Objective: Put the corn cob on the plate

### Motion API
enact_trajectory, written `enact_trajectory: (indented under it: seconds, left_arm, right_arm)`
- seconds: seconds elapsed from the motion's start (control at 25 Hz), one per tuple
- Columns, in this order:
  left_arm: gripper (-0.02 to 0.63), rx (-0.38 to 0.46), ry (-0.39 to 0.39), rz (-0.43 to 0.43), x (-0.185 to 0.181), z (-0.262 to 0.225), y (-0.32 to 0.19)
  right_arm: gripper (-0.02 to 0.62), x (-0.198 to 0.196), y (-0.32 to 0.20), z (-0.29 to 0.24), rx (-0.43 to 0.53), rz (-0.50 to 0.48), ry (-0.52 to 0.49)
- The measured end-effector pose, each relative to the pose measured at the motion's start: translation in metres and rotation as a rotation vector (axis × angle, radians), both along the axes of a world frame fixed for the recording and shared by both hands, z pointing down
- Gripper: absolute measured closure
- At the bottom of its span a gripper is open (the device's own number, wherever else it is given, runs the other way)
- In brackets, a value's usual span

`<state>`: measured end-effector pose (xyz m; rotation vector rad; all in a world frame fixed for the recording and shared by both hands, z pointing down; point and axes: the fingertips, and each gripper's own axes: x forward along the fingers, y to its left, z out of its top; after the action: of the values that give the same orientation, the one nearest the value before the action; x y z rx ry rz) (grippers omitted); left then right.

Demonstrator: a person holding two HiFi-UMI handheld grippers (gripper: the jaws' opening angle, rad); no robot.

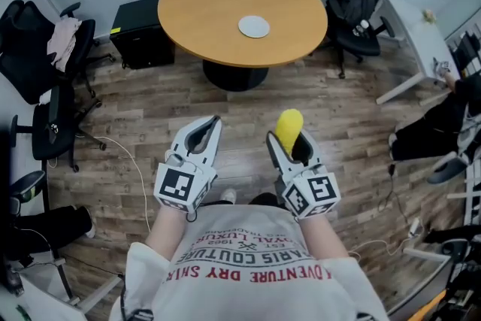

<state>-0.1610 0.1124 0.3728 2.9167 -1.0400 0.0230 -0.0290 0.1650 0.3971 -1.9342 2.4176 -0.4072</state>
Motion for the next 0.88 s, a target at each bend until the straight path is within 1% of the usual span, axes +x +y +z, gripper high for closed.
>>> enact_trajectory:
  seconds: [0.16, 0.4, 0.6, 0.72, 0.88]
  left_arm:
    - [0.572, -0.033, -0.001, -0.016, 0.0, 0.01, -0.027]
    - [0.572, -0.052, -0.002, -0.057, 0.021, 0.023, -0.071]
    - [0.572, -0.037, -0.012, -0.118, 0.048, 0.025, -0.121]
    - [0.572, -0.039, -0.003, -0.162, 0.068, 0.026, -0.153]
    - [0.572, -0.032, 0.002, -0.215, 0.102, 0.021, -0.197]
  right_arm:
    - [0.331, -0.003, -0.03, 0.005, -0.014, -0.025, 0.008]
    - [0.331, 0.017, -0.085, 0.018, -0.03, -0.074, 0.005]
    - [0.331, 0.048, -0.145, 0.022, -0.027, -0.134, 0.004]
    - [0.331, 0.07, -0.181, 0.024, -0.031, -0.171, 0.0]
    - [0.331, 0.105, -0.231, 0.021, -0.028, -0.226, 0.003]
